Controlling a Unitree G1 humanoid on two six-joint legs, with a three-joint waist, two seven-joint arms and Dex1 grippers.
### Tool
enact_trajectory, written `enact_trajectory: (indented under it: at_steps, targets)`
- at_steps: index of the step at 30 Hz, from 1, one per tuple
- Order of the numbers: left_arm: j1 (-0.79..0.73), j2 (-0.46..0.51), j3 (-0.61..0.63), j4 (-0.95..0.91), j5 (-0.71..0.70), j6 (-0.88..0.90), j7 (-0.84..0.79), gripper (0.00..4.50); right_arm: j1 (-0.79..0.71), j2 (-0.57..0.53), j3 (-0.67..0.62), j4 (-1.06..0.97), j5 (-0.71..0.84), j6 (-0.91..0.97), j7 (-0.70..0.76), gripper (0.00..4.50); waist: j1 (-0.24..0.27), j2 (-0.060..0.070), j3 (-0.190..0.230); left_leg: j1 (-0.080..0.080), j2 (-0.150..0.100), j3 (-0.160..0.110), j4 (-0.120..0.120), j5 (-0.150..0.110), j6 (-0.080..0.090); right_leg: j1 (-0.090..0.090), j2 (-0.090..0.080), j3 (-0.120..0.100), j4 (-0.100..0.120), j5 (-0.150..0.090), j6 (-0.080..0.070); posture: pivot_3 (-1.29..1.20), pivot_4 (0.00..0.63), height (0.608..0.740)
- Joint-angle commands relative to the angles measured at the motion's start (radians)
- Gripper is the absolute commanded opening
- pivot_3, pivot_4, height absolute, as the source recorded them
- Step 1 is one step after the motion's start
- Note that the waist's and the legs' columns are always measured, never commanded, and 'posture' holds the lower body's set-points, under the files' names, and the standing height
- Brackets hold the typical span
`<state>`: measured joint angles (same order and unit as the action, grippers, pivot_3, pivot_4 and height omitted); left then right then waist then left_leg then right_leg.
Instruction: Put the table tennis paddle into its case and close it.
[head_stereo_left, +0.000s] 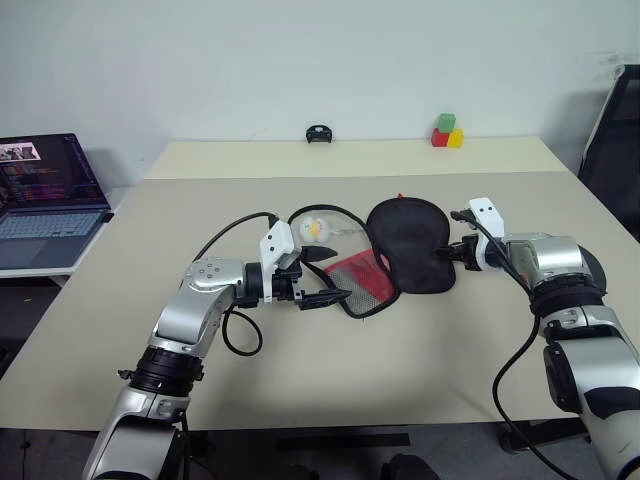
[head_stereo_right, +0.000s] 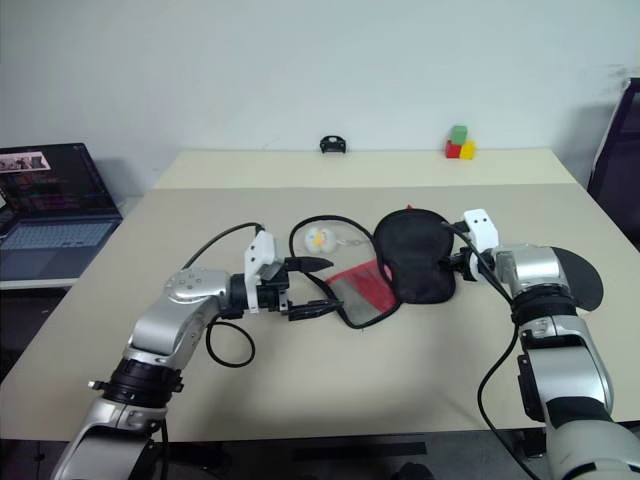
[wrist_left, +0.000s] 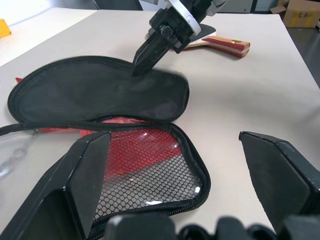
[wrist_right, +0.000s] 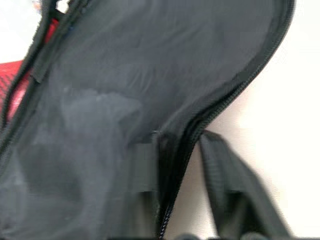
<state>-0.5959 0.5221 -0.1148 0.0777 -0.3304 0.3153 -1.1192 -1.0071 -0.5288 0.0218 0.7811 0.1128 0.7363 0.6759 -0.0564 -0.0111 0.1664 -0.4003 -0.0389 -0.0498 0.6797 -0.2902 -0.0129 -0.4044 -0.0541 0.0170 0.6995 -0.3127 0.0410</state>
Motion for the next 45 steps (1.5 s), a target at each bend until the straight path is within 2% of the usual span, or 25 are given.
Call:
enact_trajectory:
  at_steps: [1, 6, 11, 14, 17, 19, 28, 34, 45]
  targets:
    - [-0.025, -0.009, 0.008, -0.015, -0.003, -0.02, 0.006, 4.5, -0.047, -0.016, -0.041, 0.017, -0.006, -0.063, -0.041, 1.9, 0.0, 0.0, 0.0, 0.0, 0.0, 0.0, 0.0, 0.0, 0.0, 0.0, 0.0, 0.0, 0.0, 0.0, 0.0, 0.0, 0.15, 0.74]
    - [-0.031, -0.019, 0.011, -0.015, -0.01, -0.017, 0.001, 4.5, -0.038, -0.036, -0.096, -0.049, 0.026, -0.028, -0.055, 1.9, 0.0, 0.0, 0.0, 0.0, 0.0, 0.0, 0.0, 0.0, 0.0, 0.0, 0.0, 0.0, 0.0, 0.0, 0.0, 0.0, 0.15, 0.74]
    - [-0.041, -0.027, 0.02, -0.029, -0.026, -0.009, -0.002, 4.5, 0.067, -0.067, -0.148, -0.299, 0.072, 0.094, -0.065, 1.9, 0.004, 0.0, 0.0, 0.0, 0.0, 0.0, 0.0, 0.0, 0.0, 0.0, 0.0, 0.0, 0.0, 0.0, 0.0, 0.0, 0.15, 0.74]
    - [-0.05, -0.037, 0.018, -0.055, -0.041, -0.002, -0.005, 4.5, 0.201, -0.091, -0.21, -0.557, 0.098, 0.203, -0.115, 1.9, 0.008, 0.0, 0.0, -0.001, 0.0, 0.0, 0.0, 0.0, 0.0, 0.0, 0.0, -0.001, 0.0, 0.0, 0.0, 0.0, 0.15, 0.74]
    - [-0.055, -0.043, 0.003, -0.074, -0.041, -0.005, -0.014, 4.5, 0.307, -0.085, -0.297, -0.746, 0.097, 0.31, -0.214, 2.47, 0.017, 0.0, 0.0, -0.001, 0.0, -0.001, 0.0, 0.0, 0.0, 0.0, 0.0, 0.0, 0.0, 0.0, 0.0, 0.0, 0.15, 0.74]
    - [-0.064, -0.051, -0.007, -0.08, -0.043, -0.003, -0.019, 4.5, 0.398, -0.064, -0.36, -0.894, 0.073, 0.383, -0.304, 3.1, 0.022, 0.0, 0.0, -0.001, 0.0, 0.0, 0.0, 0.0, 0.0, 0.0, 0.0, 0.0, 0.0, 0.0, 0.0, 0.0, 0.15, 0.74]
    - [-0.095, -0.075, -0.047, -0.067, -0.046, 0.002, -0.082, 4.5, 0.556, 0.081, -0.539, -1.192, 0.022, 0.564, -0.541, 3.1, 0.025, 0.0, 0.0, 0.0, 0.0, 0.0, 0.0, 0.001, 0.002, 0.0, 0.0, 0.0, 0.004, 0.0, 0.0, 0.0, 0.15, 0.74]
    - [-0.116, -0.093, -0.059, -0.041, -0.035, -0.009, -0.105, 4.5, 0.635, 0.13, -0.556, -1.209, 0.006, 0.574, -0.587, 3.1, 0.024, 0.0, -0.001, 0.001, -0.001, 0.0, 0.0, 0.001, 0.003, 0.0, 0.0, 0.001, 0.005, 0.0, 0.0, 0.0, 0.15, 0.74]
    - [-0.114, -0.09, -0.054, -0.029, -0.02, -0.018, -0.109, 4.5, 0.679, 0.076, -0.513, -0.995, -0.017, 0.405, -0.585, 3.1, 0.023, 0.0, -0.001, 0.002, -0.002, 0.0, 0.0, 0.002, 0.006, 0.001, 0.0, 0.001, 0.007, 0.0, 0.0, 0.0, 0.15, 0.74]
